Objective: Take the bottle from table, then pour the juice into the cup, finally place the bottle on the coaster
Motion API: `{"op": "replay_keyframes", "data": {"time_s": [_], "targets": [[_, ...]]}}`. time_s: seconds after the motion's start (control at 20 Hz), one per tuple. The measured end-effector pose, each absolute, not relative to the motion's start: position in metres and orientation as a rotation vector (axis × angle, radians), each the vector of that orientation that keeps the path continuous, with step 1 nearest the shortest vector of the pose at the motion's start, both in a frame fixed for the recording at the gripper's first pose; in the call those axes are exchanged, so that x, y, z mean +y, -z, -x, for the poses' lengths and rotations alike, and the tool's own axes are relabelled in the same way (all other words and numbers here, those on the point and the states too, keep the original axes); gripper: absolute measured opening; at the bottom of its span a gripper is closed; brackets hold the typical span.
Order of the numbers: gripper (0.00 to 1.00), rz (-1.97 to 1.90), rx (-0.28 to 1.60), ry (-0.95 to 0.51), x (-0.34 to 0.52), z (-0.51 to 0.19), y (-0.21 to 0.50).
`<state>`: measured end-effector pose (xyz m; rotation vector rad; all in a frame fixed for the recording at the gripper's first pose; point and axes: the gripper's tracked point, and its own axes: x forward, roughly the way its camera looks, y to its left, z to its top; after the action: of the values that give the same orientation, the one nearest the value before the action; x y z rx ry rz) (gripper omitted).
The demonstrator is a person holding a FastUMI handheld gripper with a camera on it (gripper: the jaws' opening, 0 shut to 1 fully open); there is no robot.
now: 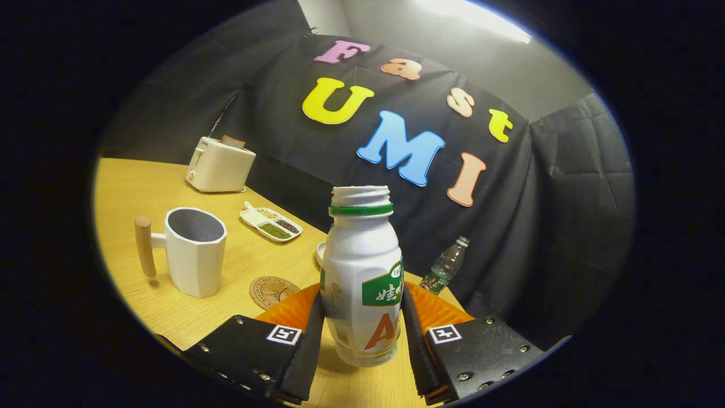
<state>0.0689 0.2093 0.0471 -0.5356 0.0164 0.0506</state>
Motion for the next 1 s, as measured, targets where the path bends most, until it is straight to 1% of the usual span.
{"op": "replay_keyframes", "data": {"time_s": [0.5,0.75,1.0], "targets": [[0.67,0.924,-0.108,0.006,0.239,-0.068,-0.081],[0.67,1.072,-0.143,0.02,0.251,-0.061,-0.082],[0.67,1.204,-0.173,0.052,0.259,-0.069,-0.09]]}}
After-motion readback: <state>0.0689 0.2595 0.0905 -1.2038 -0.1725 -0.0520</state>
